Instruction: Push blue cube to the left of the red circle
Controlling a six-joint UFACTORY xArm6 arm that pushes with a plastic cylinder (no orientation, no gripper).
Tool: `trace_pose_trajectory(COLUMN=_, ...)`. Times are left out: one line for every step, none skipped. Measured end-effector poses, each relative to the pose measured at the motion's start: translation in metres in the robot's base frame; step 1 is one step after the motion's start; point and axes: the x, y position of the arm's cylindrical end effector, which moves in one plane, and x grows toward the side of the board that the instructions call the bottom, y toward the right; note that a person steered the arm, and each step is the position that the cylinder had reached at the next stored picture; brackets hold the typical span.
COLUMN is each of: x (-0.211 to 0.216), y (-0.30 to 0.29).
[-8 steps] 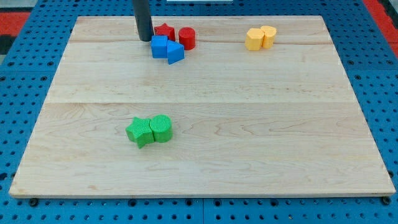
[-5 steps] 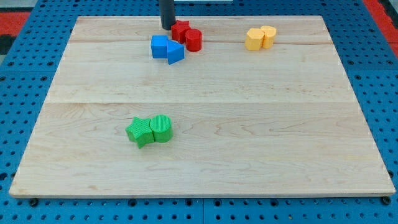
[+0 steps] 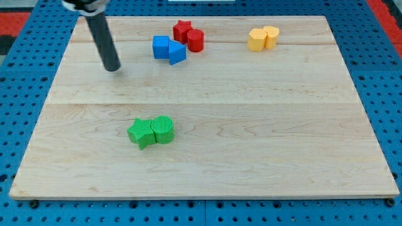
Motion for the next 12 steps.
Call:
trace_pose_trajectory(x=-0.003, y=0.052)
trace_pose_trajectory(x=-0.005, y=0.109)
trace_pose_trajectory(x=-0.046, y=0.111)
trace_pose_trajectory(x=-0.098, y=0.119)
trace_pose_trajectory(x=-0.055, y=0.15)
trace_pose_trajectory(x=-0.028, y=0.114)
trace_pose_trajectory(x=-0.026, y=0.173)
trace_pose_trajectory(x=-0.044, y=0.241)
trace_pose_trajectory(x=-0.07, y=0.204)
trace_pose_trajectory(x=-0.061, y=0.138)
trace_pose_trajectory(x=-0.046, y=0.169)
trace_pose_trajectory(x=-0.006, y=0.117)
